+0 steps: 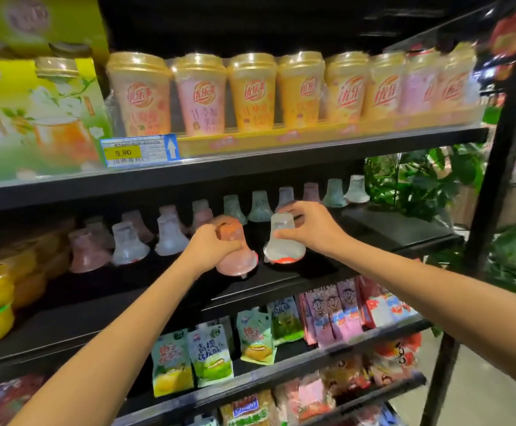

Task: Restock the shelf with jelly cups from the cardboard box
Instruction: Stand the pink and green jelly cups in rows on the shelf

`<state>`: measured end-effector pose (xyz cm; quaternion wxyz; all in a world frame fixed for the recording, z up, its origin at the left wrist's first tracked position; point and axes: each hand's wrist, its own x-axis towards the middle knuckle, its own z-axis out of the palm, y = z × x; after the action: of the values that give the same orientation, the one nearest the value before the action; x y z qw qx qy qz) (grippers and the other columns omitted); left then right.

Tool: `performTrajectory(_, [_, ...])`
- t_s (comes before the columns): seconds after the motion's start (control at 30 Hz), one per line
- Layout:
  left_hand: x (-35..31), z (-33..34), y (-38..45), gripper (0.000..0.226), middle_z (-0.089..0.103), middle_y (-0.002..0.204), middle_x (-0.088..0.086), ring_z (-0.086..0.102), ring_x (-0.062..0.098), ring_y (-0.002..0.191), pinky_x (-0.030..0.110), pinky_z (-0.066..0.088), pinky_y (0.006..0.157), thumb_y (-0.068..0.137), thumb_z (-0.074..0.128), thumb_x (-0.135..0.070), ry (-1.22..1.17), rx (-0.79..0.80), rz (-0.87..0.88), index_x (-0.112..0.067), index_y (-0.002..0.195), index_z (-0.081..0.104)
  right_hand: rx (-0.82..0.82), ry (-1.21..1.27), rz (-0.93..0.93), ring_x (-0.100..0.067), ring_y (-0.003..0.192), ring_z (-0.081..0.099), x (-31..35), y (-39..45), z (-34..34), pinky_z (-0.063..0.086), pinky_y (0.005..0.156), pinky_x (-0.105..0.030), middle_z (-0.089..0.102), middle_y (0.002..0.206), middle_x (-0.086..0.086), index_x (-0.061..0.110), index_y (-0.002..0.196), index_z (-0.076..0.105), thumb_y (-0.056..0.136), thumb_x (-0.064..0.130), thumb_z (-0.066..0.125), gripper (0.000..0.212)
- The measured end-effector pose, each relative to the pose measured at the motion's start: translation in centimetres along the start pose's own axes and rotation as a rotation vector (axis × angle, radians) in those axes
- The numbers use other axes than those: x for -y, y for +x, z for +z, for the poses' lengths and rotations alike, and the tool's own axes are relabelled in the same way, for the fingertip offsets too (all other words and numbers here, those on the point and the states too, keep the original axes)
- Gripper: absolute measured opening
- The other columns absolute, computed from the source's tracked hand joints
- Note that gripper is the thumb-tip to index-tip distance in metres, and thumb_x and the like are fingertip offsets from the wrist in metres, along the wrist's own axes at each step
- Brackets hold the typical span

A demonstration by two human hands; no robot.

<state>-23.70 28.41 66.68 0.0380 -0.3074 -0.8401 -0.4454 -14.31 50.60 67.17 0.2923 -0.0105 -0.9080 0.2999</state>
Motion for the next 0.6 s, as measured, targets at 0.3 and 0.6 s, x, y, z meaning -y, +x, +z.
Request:
performTrajectory(0.3, [-0.8,4.9,2.1,0.049,0.063,0.104,-0.005,0.060,0.010,0.091,0.018,0.049,0.078,0.076,0.071,-0.038,0.051,-0.041,-0.119,-0.014,0.117,0.060,0.059,0.085,0.087,-0.007,0.084,0.070,-5.0,1.7,0.3,0.058,0.079,-0.036,0.076,0.094,0.000,0.013,0.106,0.075,0.073,0.038,0.080,0.042])
performTrajectory(0.6, [-1.4,6.7,1.3,0.014,0.063,0.077,0.009,0.060,0.022,0.076,0.015,0.046,0.063,0.092,0.059,-0.011,0.179,-0.171,-0.087,0.001,0.097,0.062,0.130,0.038,0.044,-0.018,0.078,0.071,-7.4,2.8,1.5,0.057,0.072,-0.049,0.073,0.085,-0.007,0.011,0.100,0.070,0.066,0.067,0.060,0.067])
